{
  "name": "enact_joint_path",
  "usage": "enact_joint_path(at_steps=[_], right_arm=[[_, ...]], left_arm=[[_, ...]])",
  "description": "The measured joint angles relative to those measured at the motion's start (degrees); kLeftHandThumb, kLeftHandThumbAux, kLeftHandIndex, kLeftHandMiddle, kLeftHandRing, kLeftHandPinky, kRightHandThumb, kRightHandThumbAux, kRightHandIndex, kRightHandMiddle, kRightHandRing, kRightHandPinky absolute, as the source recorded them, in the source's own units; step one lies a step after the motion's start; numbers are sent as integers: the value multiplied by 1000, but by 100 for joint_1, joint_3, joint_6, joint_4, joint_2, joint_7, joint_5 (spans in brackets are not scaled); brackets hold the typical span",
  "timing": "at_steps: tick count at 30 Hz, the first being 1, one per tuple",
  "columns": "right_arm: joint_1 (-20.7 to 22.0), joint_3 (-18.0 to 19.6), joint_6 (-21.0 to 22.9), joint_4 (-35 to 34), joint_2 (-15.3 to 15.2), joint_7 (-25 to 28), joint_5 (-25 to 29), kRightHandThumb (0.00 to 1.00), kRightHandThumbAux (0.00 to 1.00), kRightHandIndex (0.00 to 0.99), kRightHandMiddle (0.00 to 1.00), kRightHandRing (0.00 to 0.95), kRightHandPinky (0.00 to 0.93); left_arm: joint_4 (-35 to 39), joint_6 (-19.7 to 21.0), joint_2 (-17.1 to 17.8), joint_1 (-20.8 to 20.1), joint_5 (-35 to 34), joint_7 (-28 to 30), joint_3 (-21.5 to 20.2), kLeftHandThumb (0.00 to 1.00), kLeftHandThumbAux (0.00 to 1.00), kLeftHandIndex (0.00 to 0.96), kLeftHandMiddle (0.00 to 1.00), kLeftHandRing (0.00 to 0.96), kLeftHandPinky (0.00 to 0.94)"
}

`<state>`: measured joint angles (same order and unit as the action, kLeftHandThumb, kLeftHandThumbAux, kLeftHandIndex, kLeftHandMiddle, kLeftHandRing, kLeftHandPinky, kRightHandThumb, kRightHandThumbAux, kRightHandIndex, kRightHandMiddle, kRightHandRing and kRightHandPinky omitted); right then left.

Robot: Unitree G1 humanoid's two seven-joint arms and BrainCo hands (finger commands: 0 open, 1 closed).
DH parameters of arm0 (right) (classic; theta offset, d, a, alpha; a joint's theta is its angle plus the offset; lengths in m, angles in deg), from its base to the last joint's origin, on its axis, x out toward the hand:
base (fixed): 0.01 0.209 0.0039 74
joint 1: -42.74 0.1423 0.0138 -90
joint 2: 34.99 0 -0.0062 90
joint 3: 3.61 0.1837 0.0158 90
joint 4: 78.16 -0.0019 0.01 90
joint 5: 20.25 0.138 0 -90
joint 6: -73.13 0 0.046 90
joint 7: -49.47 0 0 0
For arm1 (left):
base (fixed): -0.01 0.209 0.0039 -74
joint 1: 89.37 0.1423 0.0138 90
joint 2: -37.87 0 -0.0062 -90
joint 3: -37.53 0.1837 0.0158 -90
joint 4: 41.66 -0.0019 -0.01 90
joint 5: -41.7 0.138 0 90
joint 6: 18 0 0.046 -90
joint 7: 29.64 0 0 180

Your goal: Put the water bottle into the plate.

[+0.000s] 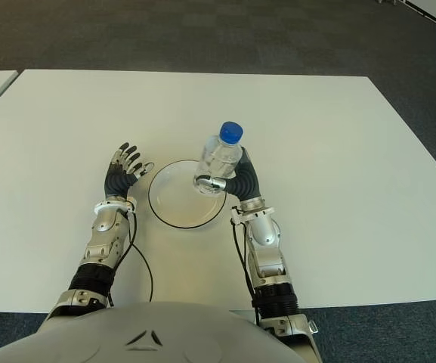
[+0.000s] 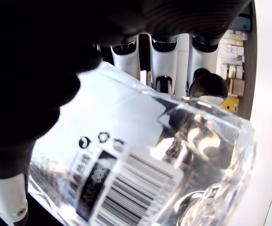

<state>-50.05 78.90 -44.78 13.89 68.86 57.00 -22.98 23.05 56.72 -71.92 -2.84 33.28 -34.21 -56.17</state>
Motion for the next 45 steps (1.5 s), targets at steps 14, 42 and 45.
enact_joint_path(at_steps=[14,42,45], right_arm=[[-32,-173,-273,0,32,-34,-293,953,656,389,503,534,860],[79,-678,1161,95,-309,220,-1057,954,656,392,504,526,853],[265,-715,1178,431,-258,180,-1063,954,656,392,503,525,852]], left_arm=[[-3,0,-1,0,-18,0,3,0,955,119,149,149,183],[-8,-13,-1,-3,-9,-1,13,0,945,112,141,140,175],[-13,-14,-1,-3,-9,-2,13,0,944,110,140,139,174]])
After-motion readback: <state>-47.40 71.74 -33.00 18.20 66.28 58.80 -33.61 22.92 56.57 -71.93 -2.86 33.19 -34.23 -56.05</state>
